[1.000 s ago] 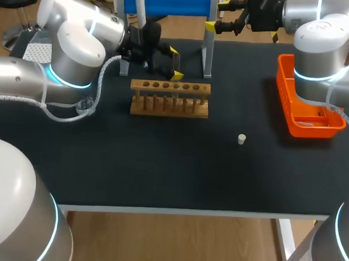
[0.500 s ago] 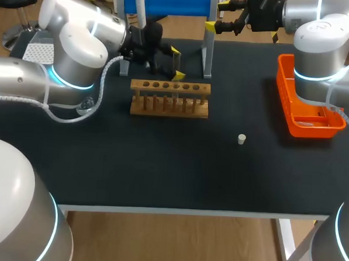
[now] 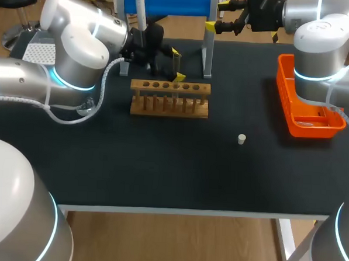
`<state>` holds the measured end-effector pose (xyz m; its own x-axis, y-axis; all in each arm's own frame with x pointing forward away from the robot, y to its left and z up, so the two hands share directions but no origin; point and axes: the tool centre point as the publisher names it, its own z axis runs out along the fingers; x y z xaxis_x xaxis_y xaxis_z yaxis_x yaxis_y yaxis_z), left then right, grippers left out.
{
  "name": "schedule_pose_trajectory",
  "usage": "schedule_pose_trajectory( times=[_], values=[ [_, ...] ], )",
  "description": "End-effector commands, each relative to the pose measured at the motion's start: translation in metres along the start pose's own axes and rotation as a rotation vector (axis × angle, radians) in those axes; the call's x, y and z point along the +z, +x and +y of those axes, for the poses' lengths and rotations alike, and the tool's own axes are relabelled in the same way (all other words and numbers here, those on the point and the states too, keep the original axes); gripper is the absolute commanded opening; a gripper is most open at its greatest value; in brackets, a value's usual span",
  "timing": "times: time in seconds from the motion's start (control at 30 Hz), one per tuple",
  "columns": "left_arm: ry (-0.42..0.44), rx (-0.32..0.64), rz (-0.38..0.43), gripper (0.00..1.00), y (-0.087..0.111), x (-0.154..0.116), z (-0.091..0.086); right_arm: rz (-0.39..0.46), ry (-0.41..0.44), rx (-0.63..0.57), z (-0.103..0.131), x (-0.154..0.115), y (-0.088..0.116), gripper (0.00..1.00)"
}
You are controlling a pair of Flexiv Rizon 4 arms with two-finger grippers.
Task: Invert the test tube, pick up the pipette, mount the tip to pipette, aspirate from beaker and dispense into the tube, eject the tip, return the pipette, and cap with the stopper.
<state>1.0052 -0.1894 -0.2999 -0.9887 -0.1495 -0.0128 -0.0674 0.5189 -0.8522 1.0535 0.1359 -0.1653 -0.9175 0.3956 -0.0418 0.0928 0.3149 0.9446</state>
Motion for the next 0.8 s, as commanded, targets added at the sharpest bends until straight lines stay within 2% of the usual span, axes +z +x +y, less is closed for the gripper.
schedule_pose_trajectory(
  times=[0.03, 0.8],
  values=[
    [0.010, 0.010, -0.001, 1.00, -0.0011, 0.0023, 0.0027, 0.003, 0.003, 0.000, 0.0003, -0.0007, -0.0007, 1.00],
    [0.004, 0.015, 0.008, 1.00, 0.0018, 0.0016, 0.0041, 0.003, 0.003, 0.000, 0.0003, -0.0007, -0.0007, 1.00]
  ],
)
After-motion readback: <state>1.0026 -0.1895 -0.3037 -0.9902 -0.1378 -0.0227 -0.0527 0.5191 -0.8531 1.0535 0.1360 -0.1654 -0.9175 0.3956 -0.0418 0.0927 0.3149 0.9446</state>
